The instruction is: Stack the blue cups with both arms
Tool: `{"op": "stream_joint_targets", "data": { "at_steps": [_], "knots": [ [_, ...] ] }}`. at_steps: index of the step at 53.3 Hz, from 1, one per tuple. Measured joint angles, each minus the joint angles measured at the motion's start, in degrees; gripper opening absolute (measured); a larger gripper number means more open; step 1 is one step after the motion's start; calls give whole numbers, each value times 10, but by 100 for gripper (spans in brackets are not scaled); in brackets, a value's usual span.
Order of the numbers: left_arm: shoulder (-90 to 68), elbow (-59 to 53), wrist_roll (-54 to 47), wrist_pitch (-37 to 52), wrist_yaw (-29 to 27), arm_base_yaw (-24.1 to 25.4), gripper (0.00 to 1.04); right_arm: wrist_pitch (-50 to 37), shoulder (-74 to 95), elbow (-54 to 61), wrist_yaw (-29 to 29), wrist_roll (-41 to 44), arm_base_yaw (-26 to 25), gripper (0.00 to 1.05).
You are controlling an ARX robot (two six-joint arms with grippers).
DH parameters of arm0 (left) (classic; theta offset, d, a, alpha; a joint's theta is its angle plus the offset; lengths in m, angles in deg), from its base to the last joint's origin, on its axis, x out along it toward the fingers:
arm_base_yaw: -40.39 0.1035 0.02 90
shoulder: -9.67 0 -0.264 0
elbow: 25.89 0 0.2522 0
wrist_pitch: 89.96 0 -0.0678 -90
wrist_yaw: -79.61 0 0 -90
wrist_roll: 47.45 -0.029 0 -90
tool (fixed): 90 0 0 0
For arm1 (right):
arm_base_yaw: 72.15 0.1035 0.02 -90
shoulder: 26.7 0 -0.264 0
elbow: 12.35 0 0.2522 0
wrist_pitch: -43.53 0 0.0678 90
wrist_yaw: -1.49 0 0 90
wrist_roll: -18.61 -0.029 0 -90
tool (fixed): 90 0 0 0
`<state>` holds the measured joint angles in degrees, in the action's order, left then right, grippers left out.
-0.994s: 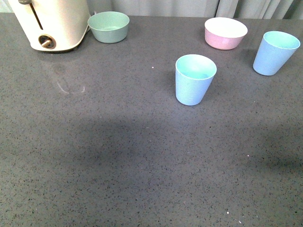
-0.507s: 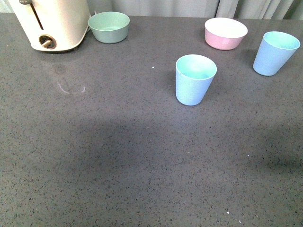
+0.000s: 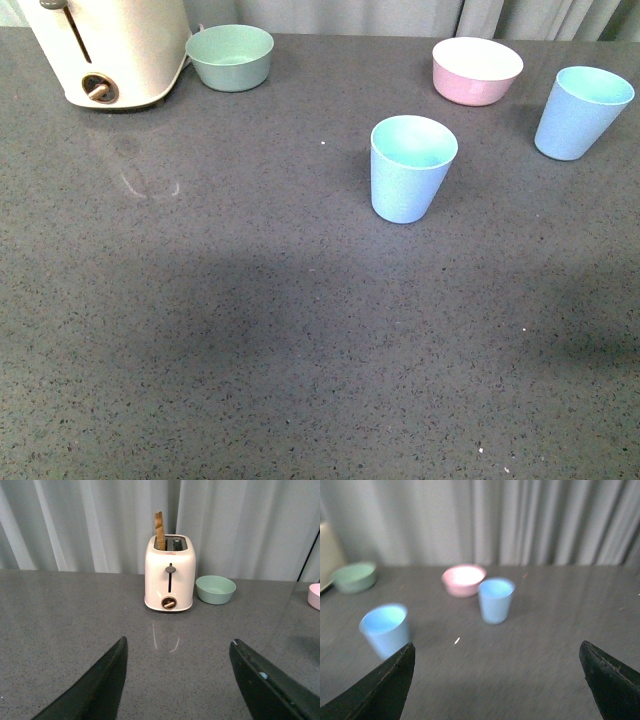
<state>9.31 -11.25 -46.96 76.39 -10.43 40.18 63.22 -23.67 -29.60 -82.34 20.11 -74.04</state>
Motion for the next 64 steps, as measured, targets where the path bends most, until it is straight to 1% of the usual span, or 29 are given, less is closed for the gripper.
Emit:
{"op": "stream_joint_targets", "data": {
  "at_steps": [1,2,3,4,5,8,10,12,13,16,22,23,27,35,40,45,64],
  "knots": [
    [0,0,0,0,0,0,69,40,26,-16,32,9,-15,96],
    [0,0,0,0,0,0,71,57,40,-24,47,14,-23,96],
    [0,0,0,0,0,0,76,98,90,-47,90,26,-48,96],
    [0,0,0,0,1,0,80,107,122,-58,115,36,-63,96],
    [0,0,0,0,0,0,85,100,167,-70,138,56,-82,96],
    [0,0,0,0,0,0,92,70,226,-85,156,83,-104,96],
    [0,0,-1,0,0,0,98,21,298,-108,169,117,-119,96],
    [0,0,-1,0,0,0,96,-21,358,-130,175,151,-125,96],
    [0,0,-1,0,0,0,95,-50,404,-148,177,183,-129,96],
    [0,0,-1,0,0,0,96,-92,483,-180,180,230,-132,96],
    [0,0,-1,0,0,0,96,-139,630,-250,177,309,-133,96],
    [0,0,-1,0,0,0,96,-141,676,-277,174,339,-133,96],
    [0,0,-1,0,0,0,96,-142,789,-351,159,396,-131,96],
    [0,0,-1,0,0,0,96,-94,930,-484,151,464,-119,96],
    [0,0,-1,0,0,0,96,-63,992,-556,150,490,-104,96],
    [0,0,-1,0,0,0,96,-47,1043,-612,133,504,-86,96],
    [0,0,-1,0,0,0,96,-43,1124,-691,111,489,-45,96]
  ]
}}
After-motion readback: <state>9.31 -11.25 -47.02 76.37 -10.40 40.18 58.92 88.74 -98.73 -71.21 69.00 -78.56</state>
